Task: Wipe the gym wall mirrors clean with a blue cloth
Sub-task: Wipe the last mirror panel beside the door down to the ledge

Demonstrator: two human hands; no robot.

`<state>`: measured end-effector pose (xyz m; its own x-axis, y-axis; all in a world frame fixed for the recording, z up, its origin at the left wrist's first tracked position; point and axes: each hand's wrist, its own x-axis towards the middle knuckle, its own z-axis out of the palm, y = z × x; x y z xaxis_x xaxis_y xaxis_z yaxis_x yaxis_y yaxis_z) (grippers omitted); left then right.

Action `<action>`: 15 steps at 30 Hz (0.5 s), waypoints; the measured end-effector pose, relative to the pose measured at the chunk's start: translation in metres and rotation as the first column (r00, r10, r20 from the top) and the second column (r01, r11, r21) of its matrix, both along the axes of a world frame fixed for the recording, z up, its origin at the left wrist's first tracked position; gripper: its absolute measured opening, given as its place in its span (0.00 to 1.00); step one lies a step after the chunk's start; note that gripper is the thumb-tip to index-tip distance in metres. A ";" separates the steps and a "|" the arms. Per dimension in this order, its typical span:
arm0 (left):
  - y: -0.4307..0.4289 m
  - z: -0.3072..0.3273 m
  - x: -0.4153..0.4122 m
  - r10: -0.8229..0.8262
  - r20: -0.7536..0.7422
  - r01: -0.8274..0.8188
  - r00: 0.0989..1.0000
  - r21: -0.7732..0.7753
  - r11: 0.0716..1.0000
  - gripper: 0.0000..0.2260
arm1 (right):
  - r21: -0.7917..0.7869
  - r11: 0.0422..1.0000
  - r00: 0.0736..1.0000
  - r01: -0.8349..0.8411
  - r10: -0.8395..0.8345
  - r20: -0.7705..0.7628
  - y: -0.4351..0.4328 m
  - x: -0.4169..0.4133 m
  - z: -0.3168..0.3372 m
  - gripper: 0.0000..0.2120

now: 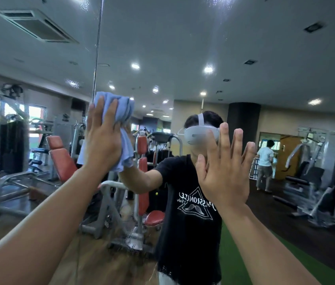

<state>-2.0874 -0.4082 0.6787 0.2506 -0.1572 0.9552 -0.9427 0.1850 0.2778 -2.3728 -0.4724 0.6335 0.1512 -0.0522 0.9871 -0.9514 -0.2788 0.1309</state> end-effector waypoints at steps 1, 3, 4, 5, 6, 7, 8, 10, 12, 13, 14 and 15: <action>-0.004 0.005 -0.011 -0.006 -0.057 0.004 0.998 -0.031 1.000 0.24 | -0.002 1.000 1.000 -0.004 0.004 -0.001 0.000 0.000 0.000 0.30; -0.010 0.001 -0.029 -0.029 -0.118 0.018 0.993 -0.093 0.996 0.24 | -0.005 1.000 1.000 -0.013 0.013 0.002 0.000 0.000 0.001 0.30; -0.012 -0.008 -0.036 -0.051 -0.108 0.038 0.993 -0.117 0.992 0.23 | -0.006 1.000 1.000 -0.019 0.019 0.003 0.001 0.000 0.001 0.30; -0.013 -0.021 -0.041 -0.074 -0.060 0.066 0.995 -0.127 0.990 0.22 | -0.004 1.000 1.000 -0.025 0.025 0.002 0.001 -0.001 0.001 0.30; -0.014 -0.037 -0.042 -0.091 0.020 0.093 0.996 -0.120 0.988 0.21 | -0.002 1.000 1.000 -0.030 0.030 0.002 0.001 -0.001 0.000 0.30; -0.014 -0.056 -0.041 -0.094 0.114 0.105 0.989 -0.095 0.990 0.21 | -0.001 0.999 0.999 -0.036 0.036 0.002 0.002 -0.002 0.000 0.30; -0.014 -0.076 -0.037 -0.084 0.196 0.097 0.977 -0.059 0.994 0.20 | 0.002 0.999 0.999 -0.040 0.040 0.003 0.002 -0.002 0.001 0.30; -0.009 -0.110 -0.022 -0.037 0.271 0.040 0.962 -0.004 0.999 0.18 | 0.014 0.999 0.999 -0.051 0.051 0.002 0.003 -0.003 0.001 0.30; 0.001 -0.127 -0.009 0.028 0.299 -0.037 0.954 0.022 0.999 0.19 | 0.027 0.998 0.999 -0.054 0.054 0.001 0.004 -0.003 0.001 0.31; 0.005 -0.127 -0.003 0.043 0.302 -0.055 0.952 0.031 0.998 0.20 | 0.030 0.998 0.999 -0.052 0.052 0.001 0.003 -0.002 0.001 0.31; 0.008 -0.122 0.000 0.032 0.271 -0.044 0.962 0.039 0.998 0.21 | 0.033 0.998 0.999 -0.047 0.047 0.000 0.003 -0.002 0.001 0.31; 0.008 -0.113 0.004 -0.006 0.199 -0.001 0.980 0.038 0.999 0.20 | 0.035 0.999 0.999 -0.039 0.039 0.001 0.003 -0.002 0.002 0.31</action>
<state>-2.0836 -0.4003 0.5658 0.0561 -0.1944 0.9793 -0.9793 0.1803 0.0919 -2.3743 -0.4693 0.6351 0.1539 -0.0809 0.9848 -0.9396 -0.3203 0.1205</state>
